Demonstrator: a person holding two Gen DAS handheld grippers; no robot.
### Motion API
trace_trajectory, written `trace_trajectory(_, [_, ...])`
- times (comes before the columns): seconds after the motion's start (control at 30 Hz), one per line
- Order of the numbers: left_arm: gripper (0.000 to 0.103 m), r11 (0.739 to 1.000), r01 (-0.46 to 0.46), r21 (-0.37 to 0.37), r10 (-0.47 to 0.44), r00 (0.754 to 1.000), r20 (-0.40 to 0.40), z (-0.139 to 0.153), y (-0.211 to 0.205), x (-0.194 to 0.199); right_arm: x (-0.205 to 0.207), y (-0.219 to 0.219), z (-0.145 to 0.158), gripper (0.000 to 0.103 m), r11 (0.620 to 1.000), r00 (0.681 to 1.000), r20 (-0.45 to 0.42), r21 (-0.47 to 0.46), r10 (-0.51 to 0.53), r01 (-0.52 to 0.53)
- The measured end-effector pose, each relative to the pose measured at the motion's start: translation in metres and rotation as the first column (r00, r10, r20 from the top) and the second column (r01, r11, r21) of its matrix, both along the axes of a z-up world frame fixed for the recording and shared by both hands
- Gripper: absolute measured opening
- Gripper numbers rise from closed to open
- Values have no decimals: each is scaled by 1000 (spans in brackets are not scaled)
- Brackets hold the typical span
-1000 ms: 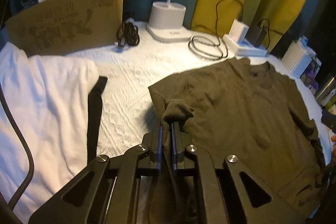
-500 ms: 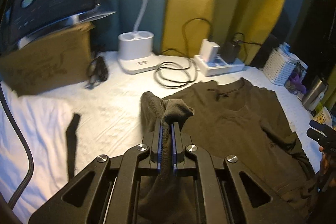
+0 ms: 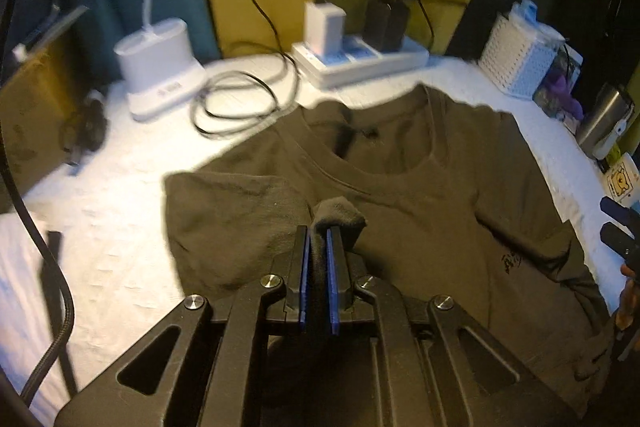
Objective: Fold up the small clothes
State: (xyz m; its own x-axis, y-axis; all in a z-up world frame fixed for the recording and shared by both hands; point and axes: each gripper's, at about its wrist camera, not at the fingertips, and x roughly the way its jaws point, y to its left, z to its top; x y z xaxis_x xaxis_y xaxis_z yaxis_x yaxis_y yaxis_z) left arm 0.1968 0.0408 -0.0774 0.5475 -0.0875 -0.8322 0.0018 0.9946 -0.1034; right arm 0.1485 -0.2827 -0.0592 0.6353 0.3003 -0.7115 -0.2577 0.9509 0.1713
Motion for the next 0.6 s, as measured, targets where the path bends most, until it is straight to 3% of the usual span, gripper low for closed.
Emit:
trace_trajectory(0.07, [8, 998, 40, -39, -40, 999, -11, 0, -7, -2, 0, -2, -2, 96, 1000, 1000, -4, 2, -3, 3])
trace_trajectory(0.1, [14, 997, 64, -50, -64, 998, -5, 3, -11, -5, 0, -3, -3, 96, 1000, 1000, -6, 2, -4, 4])
trace_trajectory(0.2, [48, 992, 108, -67, -107, 994, 23, 17, -12, -22, -1, -4, -4, 96, 1000, 1000, -11, -1, -6, 6])
trace_trajectory(0.23, [54, 991, 111, -72, -109, 993, 35, 22, -8, -29, -2, -3, -4, 96, 1000, 1000, -11, -1, -6, 6])
trace_trajectory(0.4, [54, 998, 57, -29, -56, 997, 49, 33, 28, -65, -6, 1, -3, 96, 1000, 1000, -7, -12, 0, 0])
trace_trajectory(0.6, [55, 995, -85, -49, 85, 996, 6, 10, 89, -89, -15, 8, -2, 96, 999, 1000, -12, -36, 2, -2])
